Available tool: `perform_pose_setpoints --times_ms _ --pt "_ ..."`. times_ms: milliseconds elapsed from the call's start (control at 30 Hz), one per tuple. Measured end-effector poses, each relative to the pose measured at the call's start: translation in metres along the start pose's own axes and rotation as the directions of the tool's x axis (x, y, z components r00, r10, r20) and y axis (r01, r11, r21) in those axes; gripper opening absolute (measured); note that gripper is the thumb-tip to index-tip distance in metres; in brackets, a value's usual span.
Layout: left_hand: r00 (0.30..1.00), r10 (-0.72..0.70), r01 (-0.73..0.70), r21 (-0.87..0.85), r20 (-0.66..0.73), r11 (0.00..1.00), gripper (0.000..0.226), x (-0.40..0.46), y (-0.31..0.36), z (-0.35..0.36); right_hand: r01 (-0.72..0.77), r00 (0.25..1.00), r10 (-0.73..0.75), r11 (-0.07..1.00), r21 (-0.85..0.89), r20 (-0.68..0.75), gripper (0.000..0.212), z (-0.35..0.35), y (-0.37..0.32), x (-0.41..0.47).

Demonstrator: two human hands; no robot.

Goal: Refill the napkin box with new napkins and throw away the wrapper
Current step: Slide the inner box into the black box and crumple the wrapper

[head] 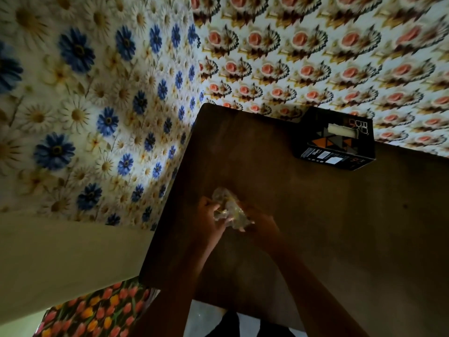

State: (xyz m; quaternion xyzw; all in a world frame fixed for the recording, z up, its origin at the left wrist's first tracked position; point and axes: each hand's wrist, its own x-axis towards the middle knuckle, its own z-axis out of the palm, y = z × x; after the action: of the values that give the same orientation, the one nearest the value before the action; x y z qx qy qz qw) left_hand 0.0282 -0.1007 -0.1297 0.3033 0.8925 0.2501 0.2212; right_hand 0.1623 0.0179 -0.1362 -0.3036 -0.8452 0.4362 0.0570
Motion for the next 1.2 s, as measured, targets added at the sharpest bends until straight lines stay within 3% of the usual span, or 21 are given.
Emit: perform_pose_setpoints --times_ms 167,267,333,433,600,800,1000,1200 --pt "0.998 -0.055 0.051 -0.416 0.001 0.908 0.047 -0.014 -0.016 0.007 0.11 0.993 -0.11 0.994 -0.028 -0.035 0.05 -0.004 -0.011 0.005" --pt "0.997 -0.075 0.064 -0.454 -0.007 0.889 0.025 -0.017 -0.02 0.0 0.074 0.997 -0.074 0.995 0.061 -0.005 0.057 -0.003 -0.013 -0.002" --pt "0.997 -0.078 0.074 -0.489 0.013 0.869 0.036 -0.015 -0.019 0.0 0.003 1.0 -0.005 0.996 0.089 0.026 0.053 0.001 -0.013 -0.007" --pt "0.999 -0.048 0.035 -0.514 -0.012 0.857 0.042 -0.018 -0.012 0.005 0.025 0.998 -0.019 0.996 0.088 -0.063 0.044 0.005 -0.018 -0.013" --pt "0.992 -0.037 0.116 -0.715 0.125 0.689 0.047 -0.025 0.002 -0.003 0.06 0.991 -0.054 0.997 0.052 -0.12 0.04 -0.014 -0.023 -0.033" --pt "0.983 0.045 0.121 -0.811 0.178 0.573 0.034 -0.06 0.049 -0.025 0.059 0.942 -0.034 0.996 0.063 -0.334 0.036 -0.048 -0.028 -0.074" --pt "0.991 0.039 0.085 -0.814 0.132 0.574 0.019 -0.097 0.11 -0.001 -0.046 0.823 0.112 0.99 0.131 -0.557 0.038 -0.091 -0.033 -0.147" --pt "0.986 0.108 0.026 -0.769 0.124 0.638 0.015 -0.146 0.171 0.041 -0.077 0.738 0.245 0.956 0.282 -0.629 0.046 -0.134 -0.007 -0.221"
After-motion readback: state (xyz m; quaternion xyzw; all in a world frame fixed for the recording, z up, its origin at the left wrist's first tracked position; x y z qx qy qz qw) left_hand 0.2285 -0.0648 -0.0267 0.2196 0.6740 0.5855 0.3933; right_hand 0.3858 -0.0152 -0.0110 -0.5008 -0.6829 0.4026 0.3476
